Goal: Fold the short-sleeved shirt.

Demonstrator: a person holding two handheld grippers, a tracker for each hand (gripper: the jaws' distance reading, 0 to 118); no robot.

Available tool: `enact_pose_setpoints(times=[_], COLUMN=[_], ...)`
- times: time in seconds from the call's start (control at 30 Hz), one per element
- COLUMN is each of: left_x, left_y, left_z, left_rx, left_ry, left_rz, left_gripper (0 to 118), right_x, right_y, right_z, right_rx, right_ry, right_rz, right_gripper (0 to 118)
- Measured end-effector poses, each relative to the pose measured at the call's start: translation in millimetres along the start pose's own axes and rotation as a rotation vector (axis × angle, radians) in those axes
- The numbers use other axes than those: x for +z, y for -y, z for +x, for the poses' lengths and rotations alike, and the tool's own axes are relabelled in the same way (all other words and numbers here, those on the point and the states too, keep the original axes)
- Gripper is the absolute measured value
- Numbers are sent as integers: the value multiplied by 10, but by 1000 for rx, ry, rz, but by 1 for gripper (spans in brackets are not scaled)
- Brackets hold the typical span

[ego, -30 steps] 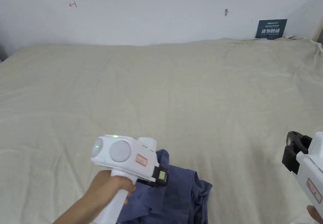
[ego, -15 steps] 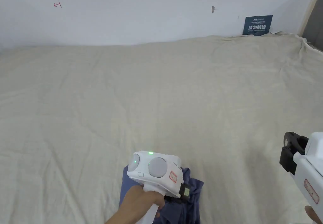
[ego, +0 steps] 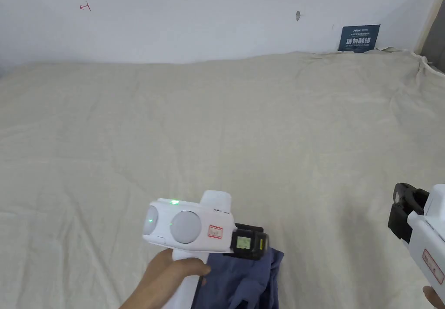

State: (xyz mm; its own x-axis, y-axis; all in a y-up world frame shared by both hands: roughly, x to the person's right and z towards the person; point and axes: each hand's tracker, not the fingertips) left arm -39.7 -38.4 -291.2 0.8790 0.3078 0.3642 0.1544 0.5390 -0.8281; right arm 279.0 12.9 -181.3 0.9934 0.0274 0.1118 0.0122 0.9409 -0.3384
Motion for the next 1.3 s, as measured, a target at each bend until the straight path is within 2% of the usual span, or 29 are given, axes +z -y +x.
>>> enact_pose_setpoints(times=[0.1,0.13,0.2,0.27,0.3,0.4,0.47,0.7,0.9,1.3], left_x=[131,160,218,235,232,171,116,-253,-616,-1064], left_y=[47,77,156,239,293,436,527,837,992,1142], left_z=[-205,-258,-350,-414,-436,-492,-515,-360,-20,532], left_rx=[24,24,28,7,4,-5,1,-77,-168,-252], left_ry=[-44,-60,-113,-143,-161,-179,-180,-234,-212,-165], left_rz=[75,99,167,215,238,277,292,339,291,245], left_gripper=[108,101,69,30,20,11,0,0,0,0], right_x=[6,6,4,4,4,3,0,-3,5,0], right_y=[-20,-26,-32,-39,-40,-43,-39,-10,23,59], right_z=[-23,-29,-36,-45,-50,-61,-65,-58,11,137], right_rx=[5,7,11,12,12,12,13,9,4,0], right_ry=[-6,-7,-10,-11,-11,-13,-13,-11,-1,26], right_rz=[4,4,6,7,8,8,8,1,-8,-23], right_gripper=[0,0,0,0,0,0,0,0,0,0])
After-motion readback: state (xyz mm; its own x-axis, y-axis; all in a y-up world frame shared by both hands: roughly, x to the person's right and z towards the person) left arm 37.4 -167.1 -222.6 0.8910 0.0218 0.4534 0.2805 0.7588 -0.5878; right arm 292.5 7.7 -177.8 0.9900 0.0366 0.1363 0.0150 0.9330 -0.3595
